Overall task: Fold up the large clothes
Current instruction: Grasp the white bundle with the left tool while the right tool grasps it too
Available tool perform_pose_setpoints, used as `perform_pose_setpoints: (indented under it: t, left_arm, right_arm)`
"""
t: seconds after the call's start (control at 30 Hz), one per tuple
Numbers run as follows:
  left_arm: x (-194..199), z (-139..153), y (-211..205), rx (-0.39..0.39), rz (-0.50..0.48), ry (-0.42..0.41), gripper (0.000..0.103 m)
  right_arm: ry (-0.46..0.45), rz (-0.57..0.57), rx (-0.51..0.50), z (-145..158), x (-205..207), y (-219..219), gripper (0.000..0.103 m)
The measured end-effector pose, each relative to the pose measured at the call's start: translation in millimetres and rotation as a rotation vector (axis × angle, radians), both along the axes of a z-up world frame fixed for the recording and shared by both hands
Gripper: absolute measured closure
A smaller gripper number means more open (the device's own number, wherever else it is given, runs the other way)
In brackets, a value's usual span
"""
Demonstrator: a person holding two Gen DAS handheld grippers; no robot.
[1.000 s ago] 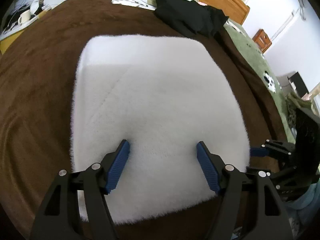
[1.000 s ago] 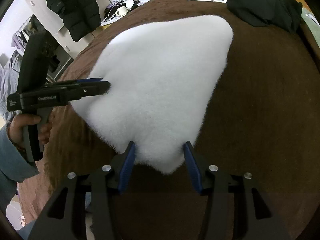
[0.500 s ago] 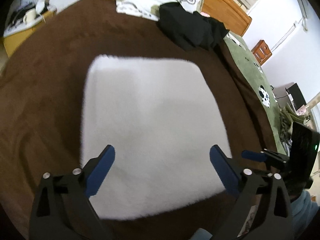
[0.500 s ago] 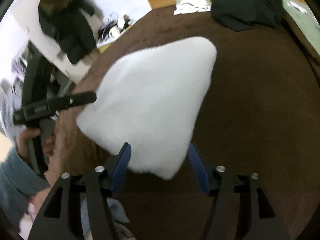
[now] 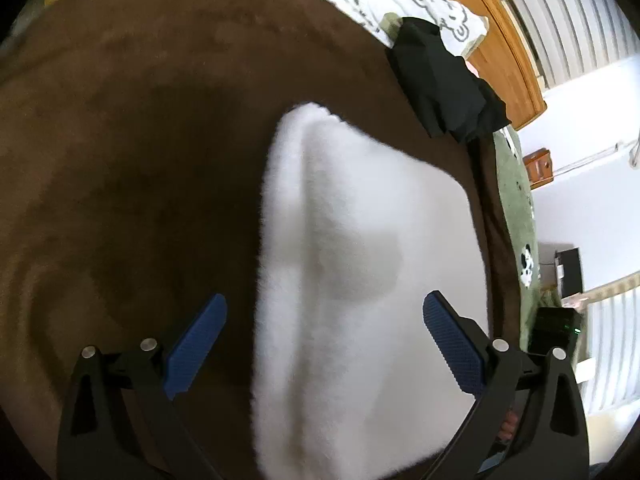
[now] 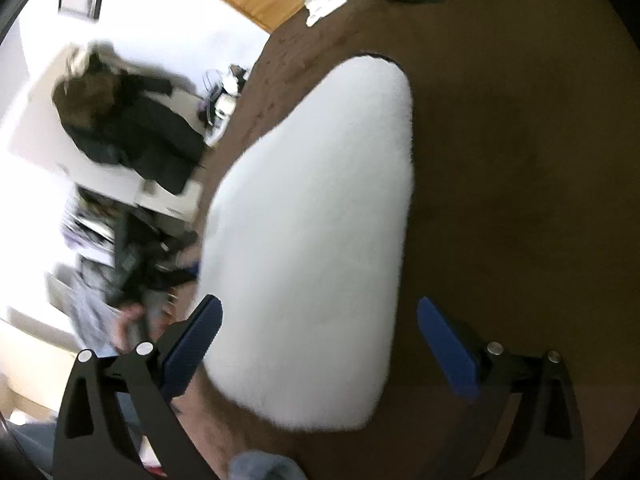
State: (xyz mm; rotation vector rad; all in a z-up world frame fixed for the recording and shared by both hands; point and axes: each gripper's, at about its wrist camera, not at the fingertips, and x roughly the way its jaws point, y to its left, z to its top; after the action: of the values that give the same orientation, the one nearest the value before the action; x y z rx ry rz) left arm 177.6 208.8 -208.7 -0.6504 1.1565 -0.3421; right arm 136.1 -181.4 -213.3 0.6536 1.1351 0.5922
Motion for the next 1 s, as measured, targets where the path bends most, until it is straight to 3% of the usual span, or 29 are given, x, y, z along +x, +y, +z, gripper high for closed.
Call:
perform_pose_setpoints:
  t: [0.1,0.27,0.4,0.6,0.87,1.0]
  left_arm:
    - [6.9,-18.8,3.0,-0.056,-0.004,0.029,0.007]
    - [12.6,-37.9,6.1,-0.150,-0.022,0.030,0.007]
    - [13.1,-41.7,8.1,-0.179,-0.048,0.008,0.007]
    - [21.6,-40.5,-8.2,-0.173,-0.103,-0.019,0.007]
    - [37.8,-43.0,-39.0,-0.178,-0.169,-0.017,0.007]
    - [35.0,-41.0,-46.4,-0.125,-0.176,-0.037,0.008]
  right_arm:
    - [0.051,-0.003,0.100,-18.4,17.7,-7.2,0.006]
    - [0.109,-0.016,0.175,-43.2,32.8,-14.1,0.006]
    - [0.122,0.005,0.195,-54.2,40.2,-8.5,0.006]
    - [0.111,0.040,0.197,-55.0,53.6,7.2,0.005]
    - [0.097,0.091,0.100,-54.9,66.8,34.8,0.005]
    - [0.066,0.073,0.035,-49.4,58.8,35.6,0.015]
